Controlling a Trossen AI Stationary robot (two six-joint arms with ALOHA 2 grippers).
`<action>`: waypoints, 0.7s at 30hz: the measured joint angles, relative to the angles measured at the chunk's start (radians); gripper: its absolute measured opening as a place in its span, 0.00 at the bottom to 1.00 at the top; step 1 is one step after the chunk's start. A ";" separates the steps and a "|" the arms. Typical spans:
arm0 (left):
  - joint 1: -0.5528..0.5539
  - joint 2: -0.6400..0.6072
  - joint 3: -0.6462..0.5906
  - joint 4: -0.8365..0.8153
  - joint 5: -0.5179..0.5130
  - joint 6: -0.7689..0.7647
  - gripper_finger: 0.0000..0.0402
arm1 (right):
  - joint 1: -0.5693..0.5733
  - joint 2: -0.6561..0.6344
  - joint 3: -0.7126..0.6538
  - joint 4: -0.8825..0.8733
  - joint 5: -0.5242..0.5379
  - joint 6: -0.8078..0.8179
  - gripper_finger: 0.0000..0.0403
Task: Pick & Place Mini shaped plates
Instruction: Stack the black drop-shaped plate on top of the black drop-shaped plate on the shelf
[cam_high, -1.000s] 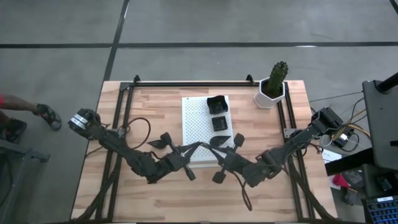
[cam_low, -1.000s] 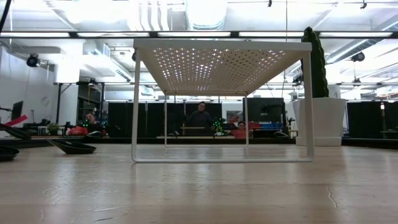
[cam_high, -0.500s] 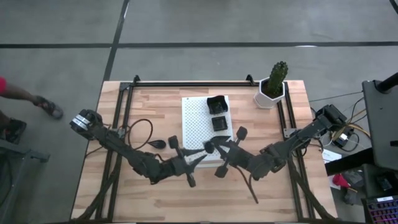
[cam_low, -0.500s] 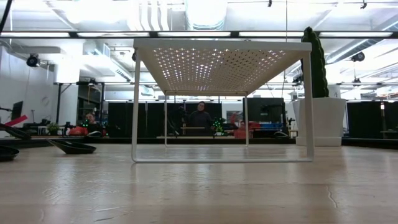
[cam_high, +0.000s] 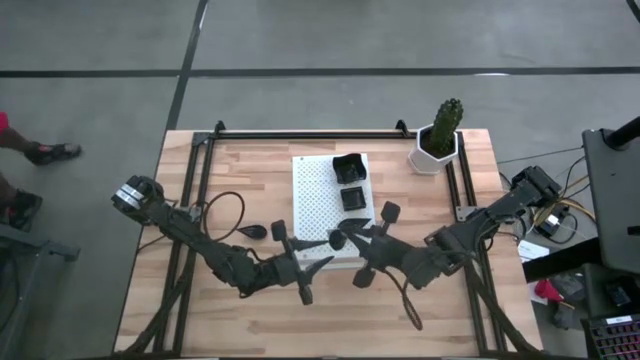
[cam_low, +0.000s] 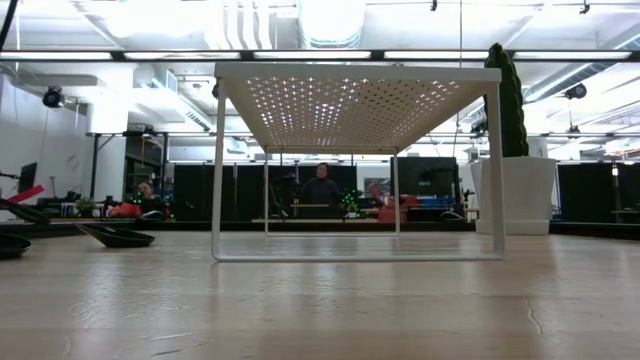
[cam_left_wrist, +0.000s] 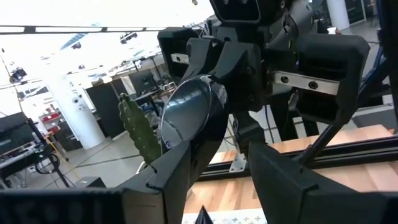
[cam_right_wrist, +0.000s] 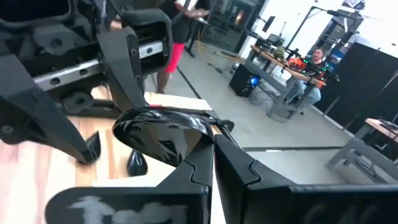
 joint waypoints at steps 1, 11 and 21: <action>0.000 0.000 0.000 0.000 -0.001 0.005 0.43 | -0.002 0.000 0.013 -0.031 -0.003 0.002 0.02; 0.006 -0.005 0.010 0.075 0.001 0.109 0.43 | -0.036 0.002 0.157 -0.356 -0.080 0.081 0.02; -0.019 -0.013 0.020 -0.006 -0.095 0.168 0.43 | -0.128 0.001 0.287 -0.701 -0.354 0.154 0.02</action>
